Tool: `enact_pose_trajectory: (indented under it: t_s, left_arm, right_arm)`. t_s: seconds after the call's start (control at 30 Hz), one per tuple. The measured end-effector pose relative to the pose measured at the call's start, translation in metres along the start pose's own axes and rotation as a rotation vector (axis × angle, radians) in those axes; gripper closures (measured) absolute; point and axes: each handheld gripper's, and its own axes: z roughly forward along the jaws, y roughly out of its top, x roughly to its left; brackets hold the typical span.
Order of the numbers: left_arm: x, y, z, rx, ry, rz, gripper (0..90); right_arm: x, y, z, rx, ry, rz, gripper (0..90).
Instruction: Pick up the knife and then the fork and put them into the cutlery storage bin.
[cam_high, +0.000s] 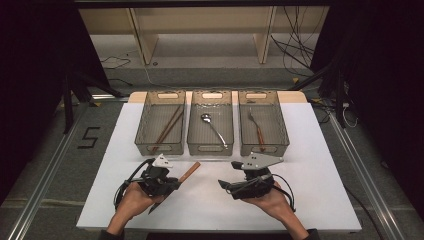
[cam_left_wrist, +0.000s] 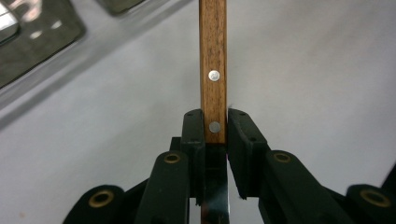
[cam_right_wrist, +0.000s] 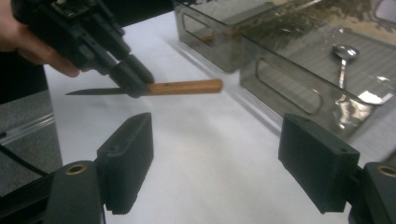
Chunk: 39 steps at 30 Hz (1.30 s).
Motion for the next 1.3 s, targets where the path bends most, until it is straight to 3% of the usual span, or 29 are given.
enact_pose_trajectory:
  t_s: [0.23, 0.47, 0.6, 0.8, 1.07, 1.3]
  left_arm:
    - [-0.016, 0.022, 0.002, 0.016, -0.059, 0.080, 76.9]
    - [-0.032, 0.043, 0.012, 0.038, -0.121, 0.143, 76.9]
    - [-0.038, 0.043, 0.014, 0.053, -0.150, 0.161, 76.9]
    - [-0.043, 0.042, 0.012, 0.067, -0.169, 0.184, 76.9]
    - [-0.047, 0.042, 0.009, 0.078, -0.178, 0.206, 76.9]
    - [-0.052, 0.042, 0.010, 0.093, -0.190, 0.217, 76.9]
  right_arm:
    - [0.019, -0.001, 0.003, -0.017, -0.013, -0.122, 26.9]
    - [0.034, -0.005, 0.005, 0.013, -0.105, -0.284, 26.8]
    - [0.045, -0.011, 0.014, 0.043, -0.155, -0.431, 27.8]
    - [0.064, -0.018, 0.024, 0.070, -0.189, -0.616, 30.9]
    - [0.078, -0.027, 0.033, 0.113, -0.305, -0.826, 41.0]
    - [0.084, -0.036, 0.040, 0.139, -0.383, -0.957, 51.3]
